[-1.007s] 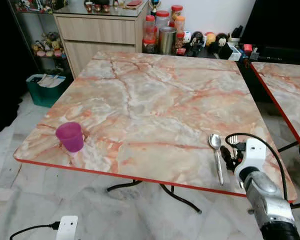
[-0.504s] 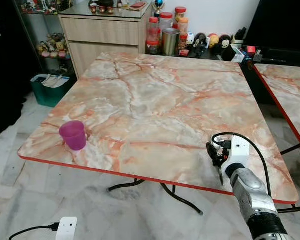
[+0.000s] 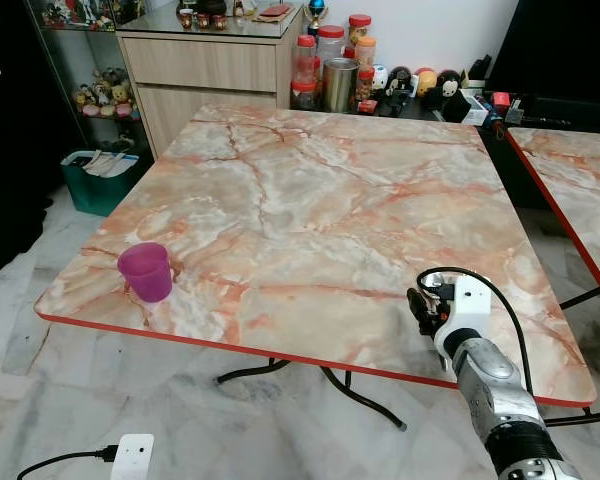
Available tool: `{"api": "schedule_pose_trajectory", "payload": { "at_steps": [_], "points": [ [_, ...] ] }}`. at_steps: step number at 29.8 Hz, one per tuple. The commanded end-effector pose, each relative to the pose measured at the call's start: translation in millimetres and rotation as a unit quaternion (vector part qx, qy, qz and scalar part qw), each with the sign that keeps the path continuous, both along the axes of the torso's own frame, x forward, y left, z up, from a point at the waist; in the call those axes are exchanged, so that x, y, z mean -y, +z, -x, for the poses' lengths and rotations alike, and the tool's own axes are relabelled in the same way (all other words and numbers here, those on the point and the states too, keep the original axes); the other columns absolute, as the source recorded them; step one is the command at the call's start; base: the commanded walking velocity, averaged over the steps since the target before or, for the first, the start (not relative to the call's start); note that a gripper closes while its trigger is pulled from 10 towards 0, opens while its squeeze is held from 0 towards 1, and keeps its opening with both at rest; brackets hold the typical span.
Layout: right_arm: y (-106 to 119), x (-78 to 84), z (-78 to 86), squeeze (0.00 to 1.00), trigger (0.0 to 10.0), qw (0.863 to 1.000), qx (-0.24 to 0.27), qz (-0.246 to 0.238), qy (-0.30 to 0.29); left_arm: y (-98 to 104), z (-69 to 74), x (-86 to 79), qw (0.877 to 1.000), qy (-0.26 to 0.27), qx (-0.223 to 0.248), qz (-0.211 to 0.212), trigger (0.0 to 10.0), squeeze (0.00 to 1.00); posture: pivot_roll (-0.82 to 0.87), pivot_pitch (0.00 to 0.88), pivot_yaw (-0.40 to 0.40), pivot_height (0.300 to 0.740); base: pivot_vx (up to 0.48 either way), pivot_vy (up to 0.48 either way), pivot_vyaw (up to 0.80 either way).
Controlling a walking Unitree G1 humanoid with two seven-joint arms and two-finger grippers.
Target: Setting the table
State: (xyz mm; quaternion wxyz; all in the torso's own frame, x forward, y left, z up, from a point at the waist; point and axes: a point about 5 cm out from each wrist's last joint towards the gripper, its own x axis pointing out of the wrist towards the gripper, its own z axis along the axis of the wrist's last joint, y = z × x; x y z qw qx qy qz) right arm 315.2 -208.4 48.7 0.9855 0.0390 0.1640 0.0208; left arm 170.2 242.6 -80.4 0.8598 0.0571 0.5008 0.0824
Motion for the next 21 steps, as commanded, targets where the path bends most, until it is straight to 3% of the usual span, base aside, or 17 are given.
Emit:
{"api": "schedule_pose_trajectory", "payload": {
  "at_steps": [1, 14, 21],
  "points": [
    [2, -0.1, -2.5, 0.00, 10.0, 1.000, 0.005, 0.004, -0.008, 1, 0.1, -3.2, 1.000, -0.003, -0.004, -0.010, 10.0, 0.00, 0.08, 0.006, -0.019, 0.740, 0.000, 0.000, 0.00],
    [10, -1.8, -3.5, 0.00, 10.0, 0.999, 0.030, 0.004, -0.026, 1, -0.8, -3.4, 1.000, -0.006, -0.004, -0.012, 10.0, 0.00, 0.08, 0.014, -0.014, 0.740, 0.000, 0.000, 0.00],
    [-3, -4.3, 5.0, 0.00, 10.0, 0.999, 0.009, 0.002, -0.030, 2, -1.7, -3.3, 1.000, -0.010, -0.004, -0.012, 10.0, 0.00, 0.08, 0.016, -0.012, 0.740, 0.000, 0.000, 0.00]
  ]
}}
